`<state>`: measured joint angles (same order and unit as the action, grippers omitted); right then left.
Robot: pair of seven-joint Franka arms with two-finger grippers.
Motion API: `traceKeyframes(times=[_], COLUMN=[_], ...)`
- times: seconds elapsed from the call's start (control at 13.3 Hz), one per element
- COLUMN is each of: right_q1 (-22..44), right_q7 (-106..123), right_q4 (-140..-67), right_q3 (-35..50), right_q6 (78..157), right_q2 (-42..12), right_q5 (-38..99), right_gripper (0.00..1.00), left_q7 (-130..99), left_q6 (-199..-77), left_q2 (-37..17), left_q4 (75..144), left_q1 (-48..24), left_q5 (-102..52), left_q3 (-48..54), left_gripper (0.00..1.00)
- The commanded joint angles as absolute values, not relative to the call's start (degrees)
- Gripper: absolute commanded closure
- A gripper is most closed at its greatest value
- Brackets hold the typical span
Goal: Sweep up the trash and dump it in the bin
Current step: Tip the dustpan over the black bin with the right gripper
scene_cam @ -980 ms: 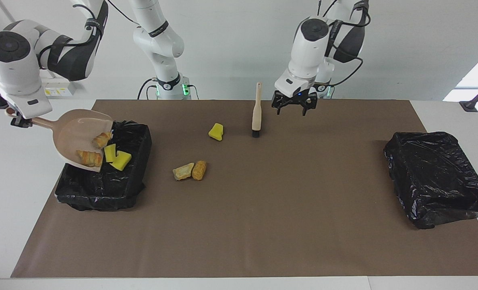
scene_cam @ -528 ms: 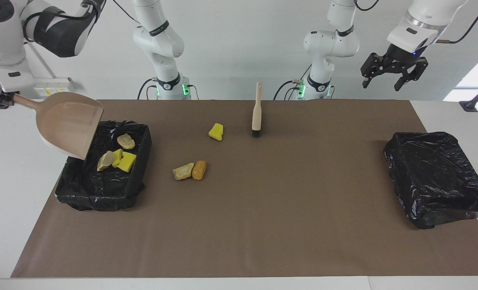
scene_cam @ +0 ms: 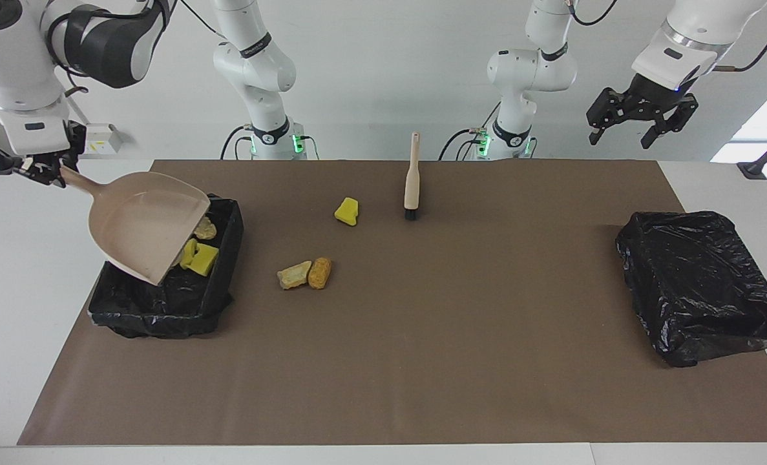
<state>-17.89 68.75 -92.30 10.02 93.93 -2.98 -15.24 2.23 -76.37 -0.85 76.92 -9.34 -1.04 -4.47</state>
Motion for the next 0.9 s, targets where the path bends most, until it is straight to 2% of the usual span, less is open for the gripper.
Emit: traceKeyframes(times=[0.0,0.23,0.53,0.68,0.83], right_q1=[-15.6,-10.2,-3.4,2.3,7.2], right_q7=[57.8,43.6,24.8,14.7,3.7], right_q4=[-93.5,-93.7,-93.6,-93.6,-93.2], right_q3=[10.0,10.0,10.0,9.9,9.9], right_q6=[96.3,99.9,106.4,110.1,112.7], right_q2=[-3.9,-6.5,-11.3,-14.0,-15.9], right_q5=[-10.3,-7.0,-3.4,-2.5,-2.7], right_gripper=[1.0,1.0,1.0,1.0,1.0], left_q7=[3.2,3.4,3.3,3.4,3.5], left_q6=[-75.4,-75.7,-77.5,-77.5,-77.5], left_q2=[-0.3,2.5,2.6,3.8,4.3], left_q4=[77.0,80.7,81.5,83.0,84.2], left_q1=[-8.2,-7.7,-6.0,-2.7,-2.5], left_q5=[-0.8,-0.9,-0.9,-0.9,-0.9], left_q3=[-3.6,-2.8,-0.9,2.9,2.9], left_gripper=[0.0,0.0,0.0,0.0,0.0])
